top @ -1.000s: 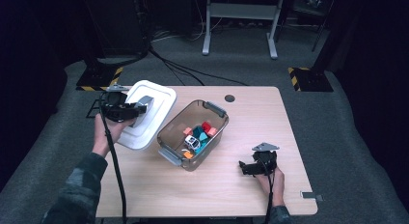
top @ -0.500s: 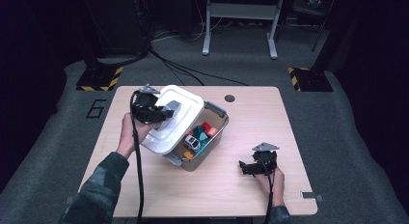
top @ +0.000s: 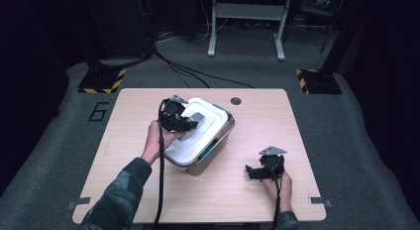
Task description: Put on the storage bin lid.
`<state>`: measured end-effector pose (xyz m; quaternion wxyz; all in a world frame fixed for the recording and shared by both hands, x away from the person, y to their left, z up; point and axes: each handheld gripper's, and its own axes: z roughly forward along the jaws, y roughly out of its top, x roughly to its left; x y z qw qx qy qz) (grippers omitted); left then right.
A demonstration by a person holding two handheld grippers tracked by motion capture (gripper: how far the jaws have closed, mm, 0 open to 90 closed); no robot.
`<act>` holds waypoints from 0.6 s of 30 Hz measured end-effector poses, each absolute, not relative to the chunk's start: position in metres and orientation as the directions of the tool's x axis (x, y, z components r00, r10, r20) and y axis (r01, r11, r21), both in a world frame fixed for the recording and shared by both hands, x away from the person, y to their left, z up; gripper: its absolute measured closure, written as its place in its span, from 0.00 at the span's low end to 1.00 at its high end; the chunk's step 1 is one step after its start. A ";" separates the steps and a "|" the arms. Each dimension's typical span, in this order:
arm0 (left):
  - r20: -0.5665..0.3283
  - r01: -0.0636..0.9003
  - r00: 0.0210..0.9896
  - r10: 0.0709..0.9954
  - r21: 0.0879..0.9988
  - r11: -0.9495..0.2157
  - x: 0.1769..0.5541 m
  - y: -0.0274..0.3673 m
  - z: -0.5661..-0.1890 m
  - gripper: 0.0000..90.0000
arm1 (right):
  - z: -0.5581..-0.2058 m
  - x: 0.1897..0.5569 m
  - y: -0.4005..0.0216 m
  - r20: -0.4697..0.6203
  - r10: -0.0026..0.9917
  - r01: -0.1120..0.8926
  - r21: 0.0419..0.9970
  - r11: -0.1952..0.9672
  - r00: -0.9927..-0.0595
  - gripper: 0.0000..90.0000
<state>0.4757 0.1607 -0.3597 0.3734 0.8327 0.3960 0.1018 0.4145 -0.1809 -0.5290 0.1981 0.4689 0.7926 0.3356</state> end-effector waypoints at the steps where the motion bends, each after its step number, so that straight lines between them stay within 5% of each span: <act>1: -0.126 0.583 0.665 0.736 0.704 -0.406 0.476 0.159 -0.361 0.75 | -0.529 0.415 -0.181 -0.001 0.876 0.610 0.718 0.336 -0.482 0.02; 18: -0.095 0.568 0.675 0.732 0.699 -0.433 0.474 0.133 -0.374 0.75 | -0.529 0.415 -0.181 -0.004 0.875 0.607 0.718 0.340 -0.485 0.02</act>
